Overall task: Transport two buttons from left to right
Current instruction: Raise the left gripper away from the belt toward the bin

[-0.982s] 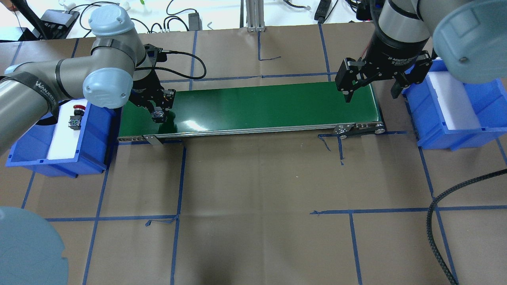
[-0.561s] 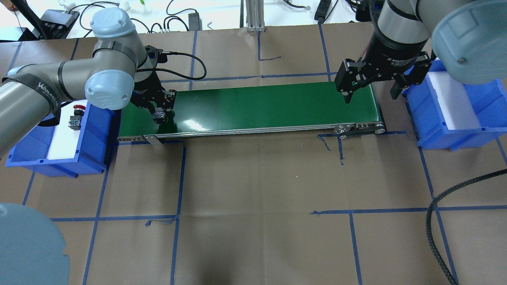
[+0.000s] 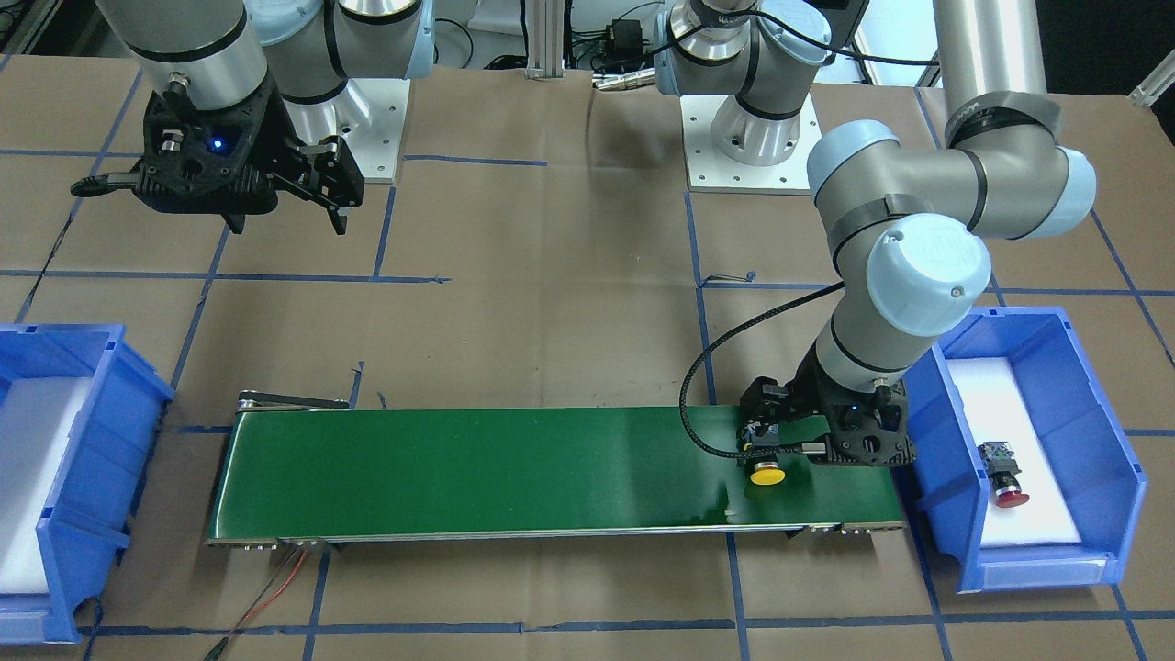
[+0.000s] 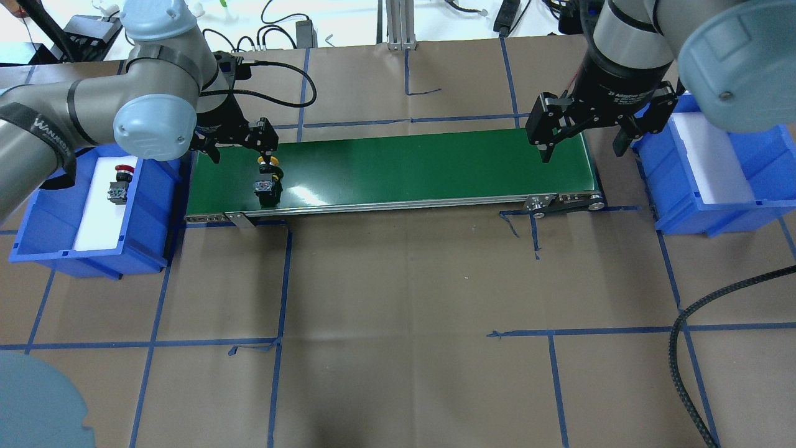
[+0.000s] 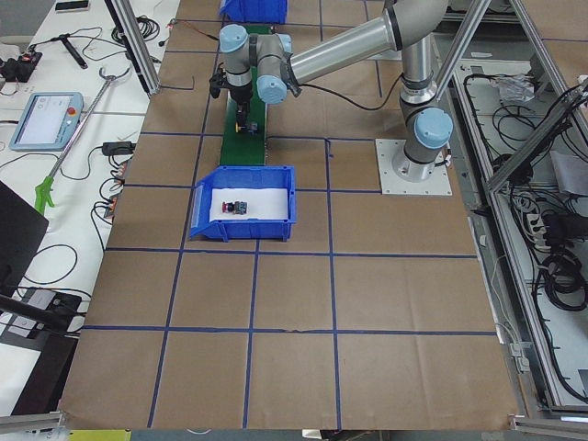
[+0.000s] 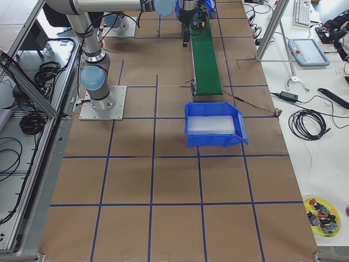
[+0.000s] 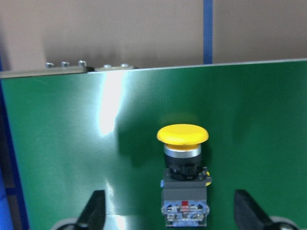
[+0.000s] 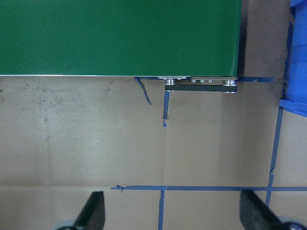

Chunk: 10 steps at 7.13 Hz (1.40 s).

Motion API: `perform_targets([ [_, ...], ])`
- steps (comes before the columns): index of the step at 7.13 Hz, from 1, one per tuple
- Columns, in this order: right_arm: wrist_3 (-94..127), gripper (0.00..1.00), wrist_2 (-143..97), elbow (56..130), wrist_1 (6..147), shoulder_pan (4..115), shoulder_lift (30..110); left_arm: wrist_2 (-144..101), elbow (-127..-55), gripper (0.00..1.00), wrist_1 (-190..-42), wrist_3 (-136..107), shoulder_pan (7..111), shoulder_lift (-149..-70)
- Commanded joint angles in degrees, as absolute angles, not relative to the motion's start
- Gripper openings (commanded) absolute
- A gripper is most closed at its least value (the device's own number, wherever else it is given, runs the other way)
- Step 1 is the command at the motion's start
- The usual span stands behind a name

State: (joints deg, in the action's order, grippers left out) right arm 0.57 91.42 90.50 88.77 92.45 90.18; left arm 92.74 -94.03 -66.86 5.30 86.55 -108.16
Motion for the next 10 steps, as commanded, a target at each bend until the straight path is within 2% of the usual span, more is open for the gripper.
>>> perform_targets([
  [1,0.61,1.0,91.41,90.27,88.77,92.46,90.18,92.73,-93.43,1.0,-72.92,5.36,86.48,-101.99],
  [5,0.62,1.0,91.49,90.53,88.77,92.46,90.18,92.55,-92.99,1.0,-75.85,9.64,82.99,-97.48],
  [8,0.62,1.0,91.41,90.62,88.77,92.46,90.18,92.55,-92.99,1.0,-76.03,22.19,72.37,-97.03],
  [10,0.62,1.0,91.32,90.62,88.77,92.46,90.18,92.46,-92.29,1.0,-75.94,32.12,64.11,-99.48],
])
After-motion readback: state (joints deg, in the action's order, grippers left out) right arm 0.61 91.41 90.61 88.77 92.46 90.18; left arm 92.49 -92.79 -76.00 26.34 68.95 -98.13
